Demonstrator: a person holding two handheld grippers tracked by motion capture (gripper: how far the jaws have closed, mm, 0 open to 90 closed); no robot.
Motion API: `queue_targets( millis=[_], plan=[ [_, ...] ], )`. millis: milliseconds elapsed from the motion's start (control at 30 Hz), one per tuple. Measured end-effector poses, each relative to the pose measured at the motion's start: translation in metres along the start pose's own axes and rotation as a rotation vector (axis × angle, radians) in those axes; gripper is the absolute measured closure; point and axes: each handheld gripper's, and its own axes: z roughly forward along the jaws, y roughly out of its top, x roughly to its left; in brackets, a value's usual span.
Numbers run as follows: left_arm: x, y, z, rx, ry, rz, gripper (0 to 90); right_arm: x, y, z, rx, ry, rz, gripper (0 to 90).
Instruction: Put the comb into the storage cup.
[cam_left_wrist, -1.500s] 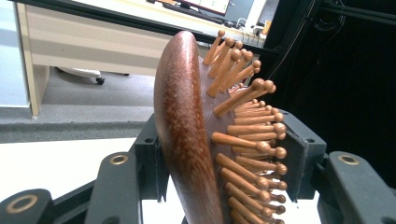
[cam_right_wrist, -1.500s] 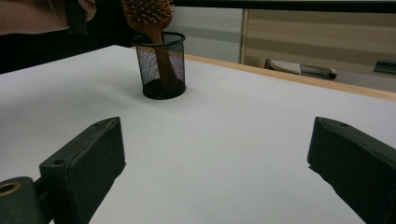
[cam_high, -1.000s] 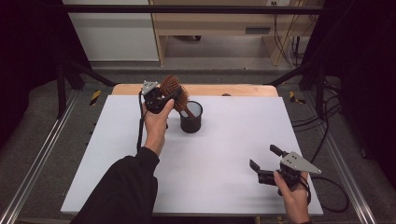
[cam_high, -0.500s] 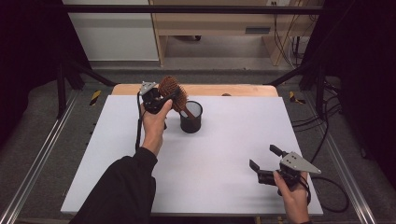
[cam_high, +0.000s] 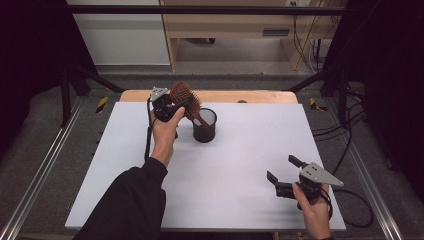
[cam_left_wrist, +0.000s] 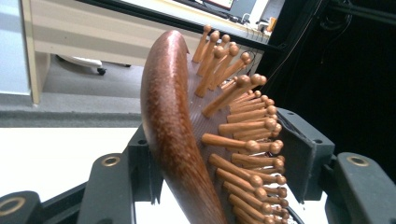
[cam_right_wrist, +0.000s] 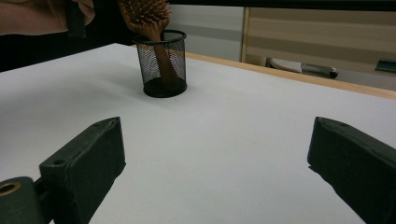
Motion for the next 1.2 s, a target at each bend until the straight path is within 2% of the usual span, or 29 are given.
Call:
queue_targets(
  millis=[300, 467, 767, 1133, 1200],
  plan=[
    [-0.0012, 0.0009, -0.0011, -0.011, 0.017, 0.063, 36.9, 0.0002, -0.0001, 0.0004, 0.001, 0.001, -0.001, 4.1],
    [-0.0015, 0.0014, -0.0017, -0.017, 0.024, 0.085, 35.9, 0.0005, -0.0002, 0.0009, 0.002, 0.004, -0.004, 4.0],
    [-0.0026, 0.0015, -0.0019, -0.024, 0.036, 0.11, 34.1, 0.0006, -0.0003, 0.0009, 0.004, 0.005, -0.003, 4.0],
    [-0.0022, 0.0014, -0.0018, -0.026, 0.034, 0.112, 32.2, 0.0006, -0.0003, 0.001, 0.004, 0.006, -0.004, 4.0],
    [-0.0025, 0.001, -0.0012, -0.017, 0.038, 0.122, 29.8, 0.0007, -0.0003, 0.001, 0.004, 0.007, -0.005, 4.0]
  ],
)
